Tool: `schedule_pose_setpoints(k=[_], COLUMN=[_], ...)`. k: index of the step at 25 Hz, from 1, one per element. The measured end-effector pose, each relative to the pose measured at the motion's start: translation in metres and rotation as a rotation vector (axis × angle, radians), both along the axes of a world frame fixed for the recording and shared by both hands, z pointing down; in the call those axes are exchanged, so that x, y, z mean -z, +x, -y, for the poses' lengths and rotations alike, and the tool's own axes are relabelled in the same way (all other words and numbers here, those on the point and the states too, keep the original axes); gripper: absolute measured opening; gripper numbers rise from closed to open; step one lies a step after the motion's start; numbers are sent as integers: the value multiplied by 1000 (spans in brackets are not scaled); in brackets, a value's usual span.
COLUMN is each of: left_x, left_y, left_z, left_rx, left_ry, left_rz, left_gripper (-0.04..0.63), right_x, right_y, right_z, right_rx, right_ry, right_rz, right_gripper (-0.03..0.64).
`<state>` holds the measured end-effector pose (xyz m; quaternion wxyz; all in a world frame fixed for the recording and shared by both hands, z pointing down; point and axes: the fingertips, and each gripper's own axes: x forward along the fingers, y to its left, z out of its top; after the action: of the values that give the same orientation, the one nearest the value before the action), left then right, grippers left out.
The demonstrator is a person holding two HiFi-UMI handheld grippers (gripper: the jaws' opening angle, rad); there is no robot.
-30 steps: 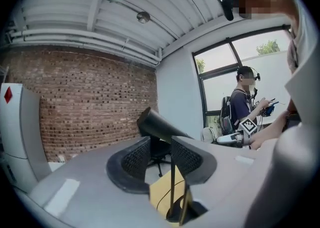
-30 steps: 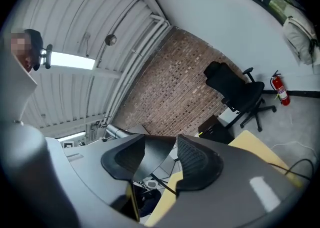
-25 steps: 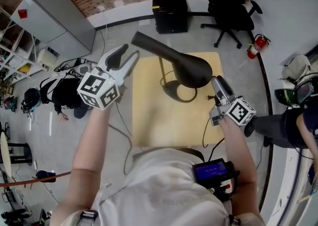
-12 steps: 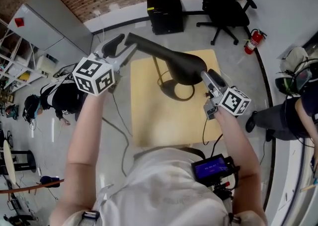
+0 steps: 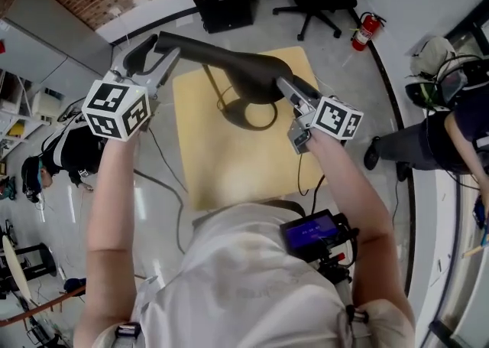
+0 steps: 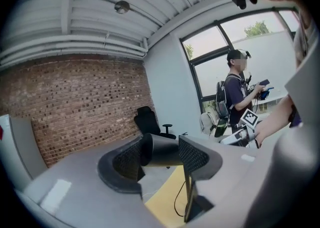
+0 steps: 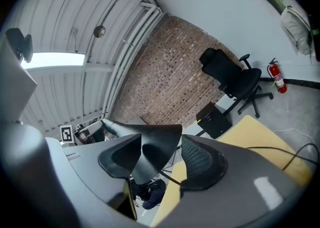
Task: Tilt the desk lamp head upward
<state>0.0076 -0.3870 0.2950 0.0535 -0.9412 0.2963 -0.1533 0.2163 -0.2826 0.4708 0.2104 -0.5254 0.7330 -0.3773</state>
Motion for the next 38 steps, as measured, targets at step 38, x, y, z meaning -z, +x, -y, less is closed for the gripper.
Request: schedule_pose_setpoints(k=[38], left_x=[-8], left_y=[-11], left_z=[-7], left_rx=[26], left_ry=[-8], left_rz=[-123], left_gripper=[210], right_x=[49], right_y=[14], right_z=[2], right_rx=[-19], right_ry=[-97], right_rz=[-243], right_gripper=[261])
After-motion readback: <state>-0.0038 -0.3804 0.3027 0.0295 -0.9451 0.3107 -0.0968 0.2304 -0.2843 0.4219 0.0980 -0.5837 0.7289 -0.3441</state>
